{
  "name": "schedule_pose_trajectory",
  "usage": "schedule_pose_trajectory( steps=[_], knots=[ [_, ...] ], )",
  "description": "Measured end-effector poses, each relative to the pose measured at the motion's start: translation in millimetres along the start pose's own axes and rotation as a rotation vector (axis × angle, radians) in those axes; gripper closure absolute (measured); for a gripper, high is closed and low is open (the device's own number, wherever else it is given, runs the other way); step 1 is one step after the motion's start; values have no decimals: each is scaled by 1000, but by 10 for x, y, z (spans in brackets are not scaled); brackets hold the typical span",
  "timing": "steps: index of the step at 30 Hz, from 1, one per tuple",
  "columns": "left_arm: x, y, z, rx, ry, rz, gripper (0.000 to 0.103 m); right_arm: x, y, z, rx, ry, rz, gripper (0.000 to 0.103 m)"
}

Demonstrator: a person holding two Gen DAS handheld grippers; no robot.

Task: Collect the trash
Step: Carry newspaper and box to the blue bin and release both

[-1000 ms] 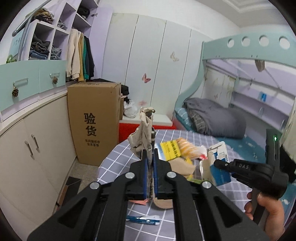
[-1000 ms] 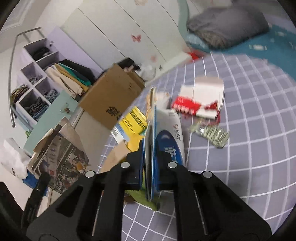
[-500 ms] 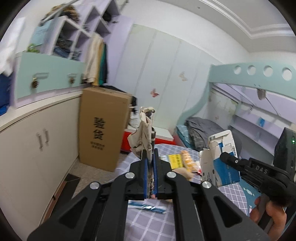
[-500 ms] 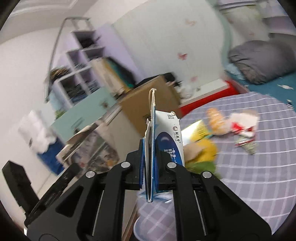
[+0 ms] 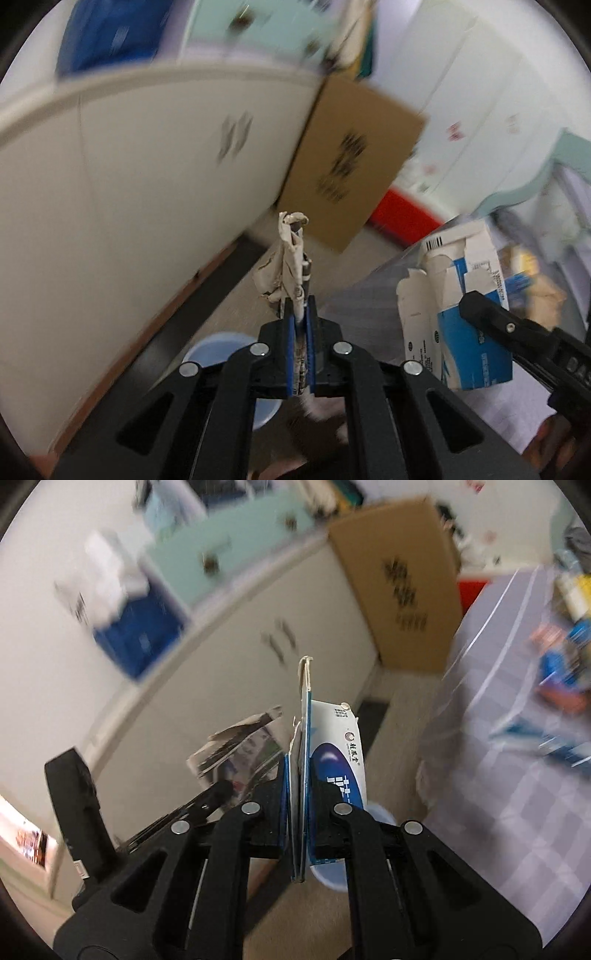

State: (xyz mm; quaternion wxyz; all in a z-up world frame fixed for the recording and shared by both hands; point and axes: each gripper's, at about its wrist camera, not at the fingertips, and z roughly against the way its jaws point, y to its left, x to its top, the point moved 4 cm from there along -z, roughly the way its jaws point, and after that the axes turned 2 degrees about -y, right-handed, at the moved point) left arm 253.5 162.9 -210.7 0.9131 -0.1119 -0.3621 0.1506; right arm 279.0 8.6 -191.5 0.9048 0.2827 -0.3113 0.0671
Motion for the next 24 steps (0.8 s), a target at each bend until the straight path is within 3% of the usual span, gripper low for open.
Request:
schedule_pose_trajectory(
  steps=[4,9,10,12,13,24],
  knots=[
    [-200,331,-552,53,122,34,98,-293,-69,-641,-45,126,6,94],
    [-345,512,-1046,100,220,46,93,-488,-179,-1115,-88,208,-5,94],
    [-346,526,-1102,98,229,55,90,-514,-209,-1181,-88,222,-17,94],
    [-382,573,-1221,106,256,62,61,-552,-228,-1268,-96,237,-29,94],
    [-413,607,-1254,119,261,62,57,-559,-236,-1288,-99,242,-29,94],
    [-547,971,-1266,194,274,91,43,-648,-225,-1445,-96,281,-30,94]
  ],
)
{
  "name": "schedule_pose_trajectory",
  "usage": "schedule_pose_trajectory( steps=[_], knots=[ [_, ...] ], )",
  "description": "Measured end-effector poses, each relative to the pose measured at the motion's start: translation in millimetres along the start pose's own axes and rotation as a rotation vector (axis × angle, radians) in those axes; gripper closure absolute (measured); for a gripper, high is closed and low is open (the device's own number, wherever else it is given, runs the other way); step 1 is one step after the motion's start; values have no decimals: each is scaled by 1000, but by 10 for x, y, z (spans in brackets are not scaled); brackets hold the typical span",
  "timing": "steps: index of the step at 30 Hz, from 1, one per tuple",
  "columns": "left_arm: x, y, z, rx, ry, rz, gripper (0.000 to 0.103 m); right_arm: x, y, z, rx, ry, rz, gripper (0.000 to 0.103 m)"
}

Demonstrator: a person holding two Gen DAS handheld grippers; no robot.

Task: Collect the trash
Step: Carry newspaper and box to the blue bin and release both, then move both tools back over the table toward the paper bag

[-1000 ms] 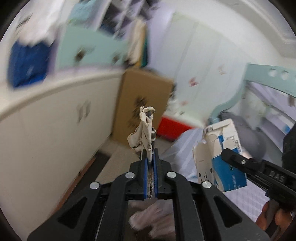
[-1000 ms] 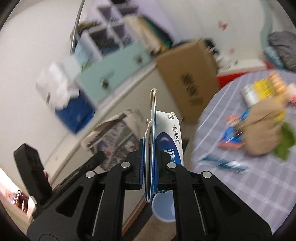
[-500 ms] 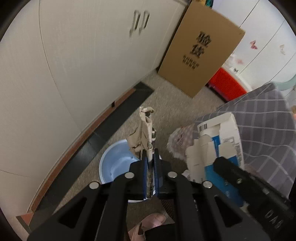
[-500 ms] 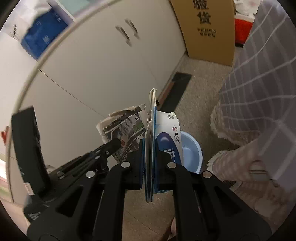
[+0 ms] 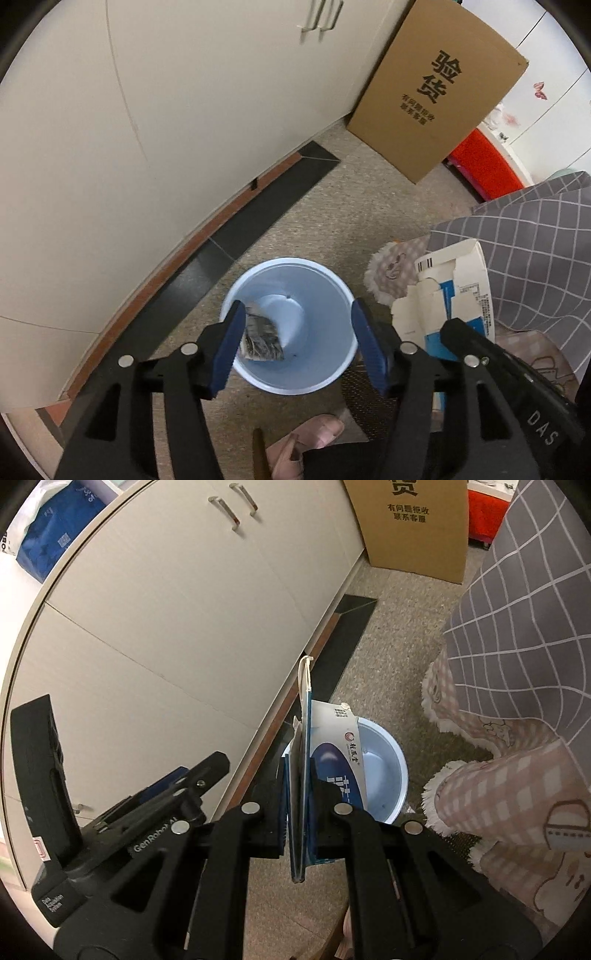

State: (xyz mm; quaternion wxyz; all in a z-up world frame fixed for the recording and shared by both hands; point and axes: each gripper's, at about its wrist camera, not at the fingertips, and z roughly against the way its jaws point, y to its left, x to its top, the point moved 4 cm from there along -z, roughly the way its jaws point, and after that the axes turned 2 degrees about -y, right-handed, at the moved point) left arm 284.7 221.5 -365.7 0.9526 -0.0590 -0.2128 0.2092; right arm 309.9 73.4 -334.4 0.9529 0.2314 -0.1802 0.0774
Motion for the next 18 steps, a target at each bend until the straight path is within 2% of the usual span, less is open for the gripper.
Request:
schedule_pose_trajectory(
  steps=[8,12,14,15,18],
  knots=[
    [20,189,122,28,-12,48,40,31,160,-46,20,-6,41,94],
    [52,306,233,50,-35,80,38,60,224,-40,27,-22,54,90],
    [59,364,284,65,-44,95,37,73,230,-27,19,-36,48,57],
    [64,392,305,78,-44,102,36,79,240,-2,16,-50,44,31],
    [68,458,372,86,-46,127,36,93,263,62,15,-68,48,31]
  ],
)
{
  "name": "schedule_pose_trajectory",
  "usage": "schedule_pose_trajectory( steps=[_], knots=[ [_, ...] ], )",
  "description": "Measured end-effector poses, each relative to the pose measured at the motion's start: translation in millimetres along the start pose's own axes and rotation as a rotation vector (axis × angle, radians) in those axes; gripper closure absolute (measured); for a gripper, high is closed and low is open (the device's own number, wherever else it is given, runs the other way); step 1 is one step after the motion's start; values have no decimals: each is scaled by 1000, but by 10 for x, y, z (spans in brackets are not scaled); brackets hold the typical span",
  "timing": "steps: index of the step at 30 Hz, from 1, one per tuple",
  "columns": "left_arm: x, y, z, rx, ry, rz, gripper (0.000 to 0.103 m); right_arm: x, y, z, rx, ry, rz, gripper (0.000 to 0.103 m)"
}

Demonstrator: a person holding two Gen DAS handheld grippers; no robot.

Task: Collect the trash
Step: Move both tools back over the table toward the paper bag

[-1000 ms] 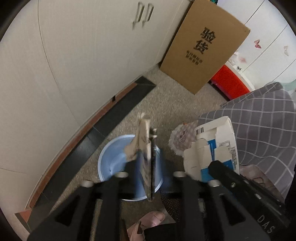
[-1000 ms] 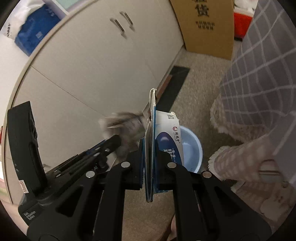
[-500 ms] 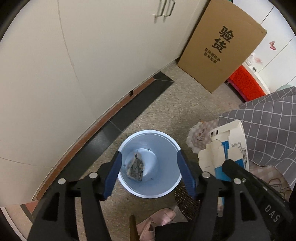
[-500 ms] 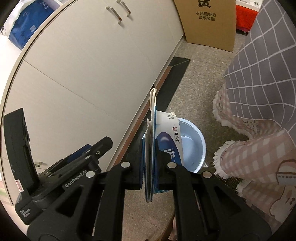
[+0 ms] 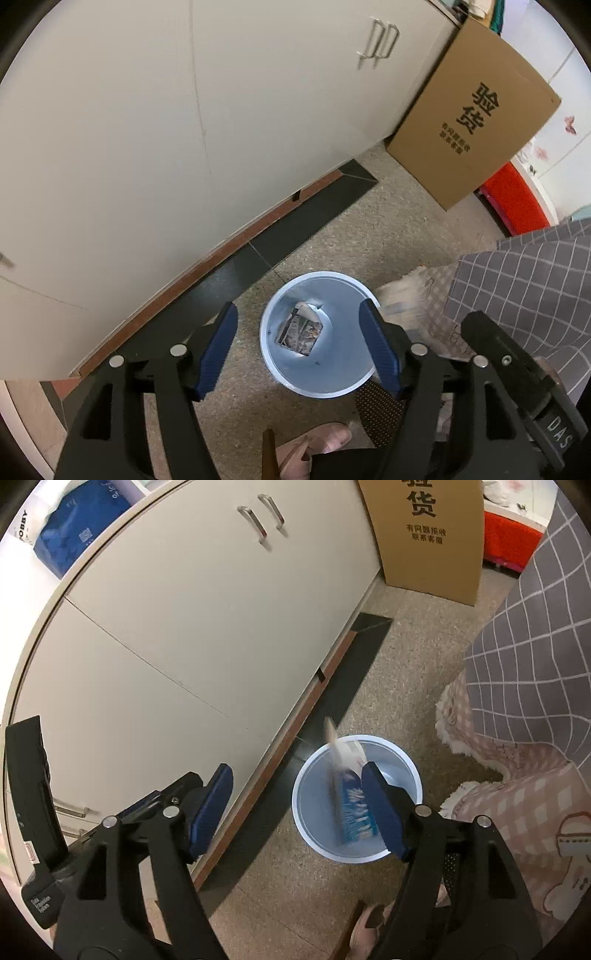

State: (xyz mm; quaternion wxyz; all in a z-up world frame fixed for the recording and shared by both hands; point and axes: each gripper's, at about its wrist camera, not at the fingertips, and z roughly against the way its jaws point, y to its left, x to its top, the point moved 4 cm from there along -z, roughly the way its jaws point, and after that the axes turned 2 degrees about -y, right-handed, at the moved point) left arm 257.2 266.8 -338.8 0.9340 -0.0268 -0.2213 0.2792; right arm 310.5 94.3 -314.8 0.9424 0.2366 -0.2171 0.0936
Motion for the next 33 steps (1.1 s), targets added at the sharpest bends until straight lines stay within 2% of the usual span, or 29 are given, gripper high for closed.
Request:
schedule_pose_trajectory(
  steps=[5,10,17,22,25,29,33],
  knots=[
    [14,2,179,-10,-21,18,36,27,5,215,-40,-47,15,31],
    [27,-137,489,-59,-65,15,36,121,24,633,-90,-143,47,31],
    [8,-517,1065,-136,-162,-45,34,194,98,1455,-122,-313,100,31],
    [-87,-952,1507,-203,-222,-130,34,181,-72,2124,-156,-439,79,31],
    [-196,-1314,1760,-248,-253,-201,33,150,-325,2535,-194,-507,37,31],
    [-403,-1915,2012,-296,-288,-354,33,69,-767,2975,-267,-570,-31,31],
    [-693,-2616,2180,-329,-319,-586,31,-75,-1280,3331,-331,-611,-128,31]
  ],
)
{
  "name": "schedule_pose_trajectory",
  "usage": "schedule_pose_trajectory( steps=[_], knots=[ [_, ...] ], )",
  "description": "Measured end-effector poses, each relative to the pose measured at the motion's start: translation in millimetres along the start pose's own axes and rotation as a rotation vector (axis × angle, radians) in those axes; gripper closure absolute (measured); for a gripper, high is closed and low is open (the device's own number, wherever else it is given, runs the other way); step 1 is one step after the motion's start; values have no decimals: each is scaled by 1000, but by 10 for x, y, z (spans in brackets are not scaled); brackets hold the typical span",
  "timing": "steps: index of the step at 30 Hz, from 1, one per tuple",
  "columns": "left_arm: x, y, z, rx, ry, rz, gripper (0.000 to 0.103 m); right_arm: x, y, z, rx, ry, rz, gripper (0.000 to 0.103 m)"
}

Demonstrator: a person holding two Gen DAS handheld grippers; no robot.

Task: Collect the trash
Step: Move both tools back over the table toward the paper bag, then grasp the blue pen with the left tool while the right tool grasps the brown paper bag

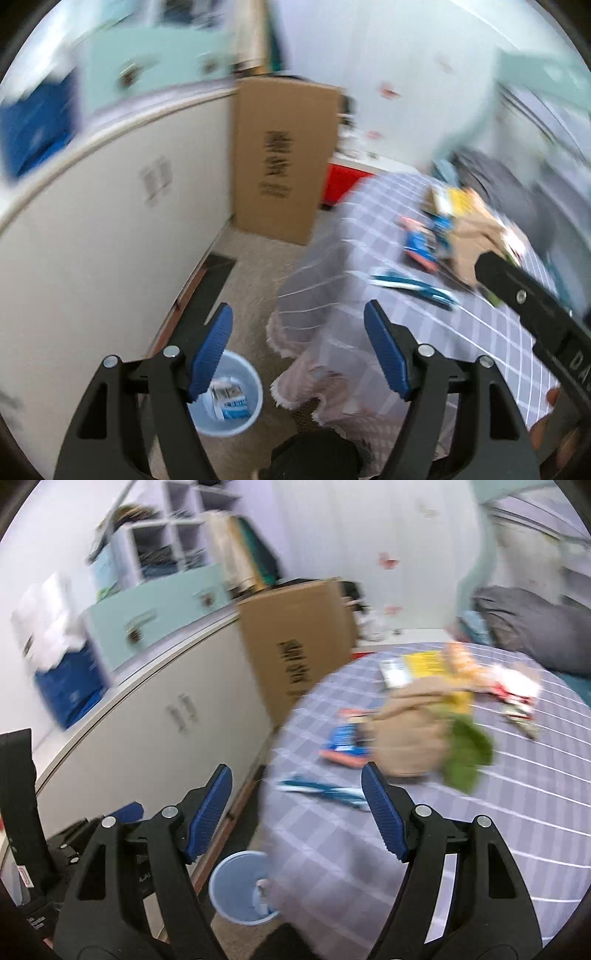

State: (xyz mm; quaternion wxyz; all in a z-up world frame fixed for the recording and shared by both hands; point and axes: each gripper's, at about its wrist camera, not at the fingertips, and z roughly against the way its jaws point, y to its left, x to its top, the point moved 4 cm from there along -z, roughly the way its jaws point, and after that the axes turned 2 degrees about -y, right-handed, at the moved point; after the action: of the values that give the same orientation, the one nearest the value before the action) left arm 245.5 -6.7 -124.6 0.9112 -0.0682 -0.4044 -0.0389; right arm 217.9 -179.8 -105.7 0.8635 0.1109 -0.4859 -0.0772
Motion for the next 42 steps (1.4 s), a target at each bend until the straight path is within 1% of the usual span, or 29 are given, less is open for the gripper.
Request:
schedule_pose_trajectory(
  steps=[2,3,4,5,6,9,11,12,14,15,17,18,20,21,22,23,24,26,27,29,31,35,36,38,40,41,42],
  knots=[
    [25,-298,-57,-16,2,-108,31,22,-294,71,-43,-8,-37,31],
    [37,-497,-115,-26,2,-178,31,6,-384,99,-50,-6,-50,31],
    [28,-628,-164,-34,7,-232,31,-8,-513,114,-63,1,-72,31],
    [21,-691,-198,-41,13,-263,31,-14,-600,118,-69,4,-87,31],
    [15,-823,-290,-57,32,-321,31,-32,-659,122,-72,7,-99,31],
    [5,-945,-437,-46,39,-401,31,-109,-814,128,-74,21,-123,31],
    [24,-1027,-515,-77,32,-448,31,-122,-894,115,-78,29,-132,31],
    [28,-1062,-603,-87,46,-483,31,-152,-934,118,-70,36,-137,31],
    [23,-1054,-691,-92,53,-524,31,-169,-935,76,-75,46,-141,31],
    [23,-1062,-765,-122,71,-548,31,-170,-943,59,-74,49,-138,31],
    [45,-1053,-875,-137,88,-560,31,-170,-953,13,-70,59,-141,31],
    [50,-1066,-924,-139,87,-576,31,-179,-948,2,-71,61,-142,31],
    [63,-1082,-947,-173,67,-594,31,-168,-960,-46,-69,69,-147,31],
    [73,-1081,-953,-183,69,-590,32,-160,-963,-56,-72,70,-146,31],
    [87,-1091,-964,-199,78,-581,37,-148,-963,-66,-80,69,-141,31],
    [95,-1099,-973,-232,90,-563,57,-137,-960,-71,-84,70,-138,31],
    [93,-1116,-974,-264,101,-548,72,-127,-955,-65,-87,66,-136,31],
    [73,-1158,-959,-282,101,-544,87,-79,-945,-45,-97,52,-124,31],
    [50,-1180,-944,-283,95,-554,92,-53,-949,-39,-98,46,-122,31],
    [14,-1202,-905,-292,83,-553,93,34,-957,-14,-99,20,-120,31],
    [24,-1194,-831,-313,46,-524,94,131,-970,-27,-92,10,-126,31],
    [101,-1072,-658,-354,5,-419,95,324,-1020,-102,-46,3,-170,31],
    [131,-1007,-613,-364,-1,-378,95,385,-1049,-155,-11,5,-202,31],
    [182,-871,-546,-390,0,-304,95,448,-1105,-282,32,32,-262,31],
    [222,-783,-517,-380,-12,-252,95,492,-1157,-418,50,52,-305,31],
    [245,-740,-515,-361,-11,-232,95,506,-1174,-483,51,67,-323,31],
    [274,-685,-518,-324,-16,-214,95,519,-1189,-541,55,77,-339,31]
  ],
)
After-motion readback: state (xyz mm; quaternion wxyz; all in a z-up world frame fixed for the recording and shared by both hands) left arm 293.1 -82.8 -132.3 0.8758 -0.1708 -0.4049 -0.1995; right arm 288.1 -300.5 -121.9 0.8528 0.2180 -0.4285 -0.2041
